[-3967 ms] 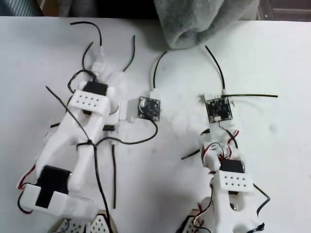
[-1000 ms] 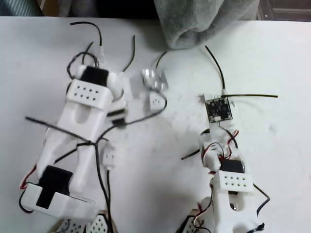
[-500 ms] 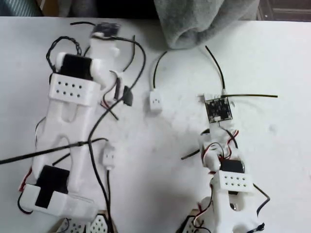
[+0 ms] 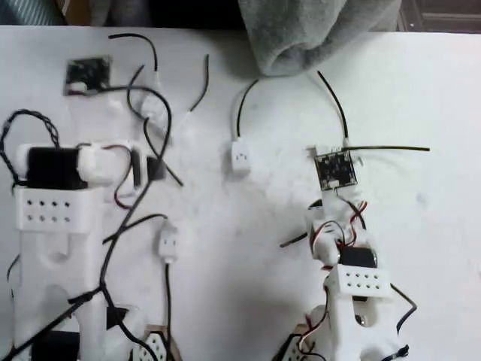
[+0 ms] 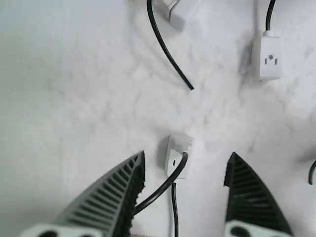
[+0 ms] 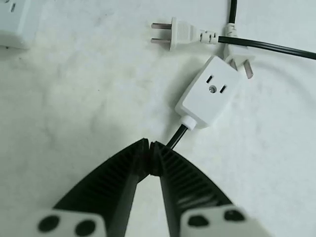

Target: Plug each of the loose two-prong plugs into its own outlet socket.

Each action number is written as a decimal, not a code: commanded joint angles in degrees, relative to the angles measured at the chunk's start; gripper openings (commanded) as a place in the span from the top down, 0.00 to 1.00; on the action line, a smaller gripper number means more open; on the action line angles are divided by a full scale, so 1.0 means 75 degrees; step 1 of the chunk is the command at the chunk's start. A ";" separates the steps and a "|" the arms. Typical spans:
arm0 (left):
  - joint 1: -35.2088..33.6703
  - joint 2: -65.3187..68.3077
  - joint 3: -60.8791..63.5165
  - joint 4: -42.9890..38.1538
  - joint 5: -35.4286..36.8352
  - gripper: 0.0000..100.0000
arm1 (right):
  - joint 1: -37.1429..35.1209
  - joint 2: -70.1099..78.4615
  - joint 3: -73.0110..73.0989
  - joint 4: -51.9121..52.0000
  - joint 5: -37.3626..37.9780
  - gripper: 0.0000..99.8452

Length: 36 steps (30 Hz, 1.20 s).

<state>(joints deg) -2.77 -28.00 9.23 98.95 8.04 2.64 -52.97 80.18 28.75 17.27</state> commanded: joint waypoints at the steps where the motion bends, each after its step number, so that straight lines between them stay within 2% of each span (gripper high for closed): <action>1: -0.0346 -0.0275 0.1008 -0.0762 -0.0293 0.72 | -0.0041 -0.0182 -0.0023 -0.0100 0.0070 0.98; 4: -0.0076 -0.0287 0.1782 -0.1067 -0.0129 0.72 | -0.0041 -0.0182 -0.0023 -0.0100 0.0070 0.98; 8: 0.0697 -0.0299 0.3036 -0.1313 0.1289 0.72 | -0.0041 -0.0182 -0.0023 -0.0100 0.0070 0.98; 10: 0.0850 -0.0299 0.3458 -0.1618 0.1653 0.72 | -0.0041 -0.0182 -0.0023 -0.0088 0.0070 0.98; 23: 0.0862 -0.0287 0.6646 -0.5228 0.1559 0.72 | -0.0041 -0.0182 -0.0012 -0.0006 0.0070 0.98; 26: 0.0862 -0.0287 0.7138 -0.5884 0.1020 0.72 | -0.0041 -0.0182 -0.0012 0.0006 0.0070 0.98; 30: 0.0862 -0.0287 0.7361 -0.6248 0.0258 0.72 | -0.0041 -0.0182 -0.0012 0.0006 0.0070 0.98; 36: 0.1131 -0.0252 0.7537 -0.6236 0.0223 0.79 | -0.0041 -0.0182 -0.0012 0.0006 0.0070 0.98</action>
<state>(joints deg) 3.65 -28.26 64.79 52.79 10.33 2.64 -52.97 80.35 28.75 17.27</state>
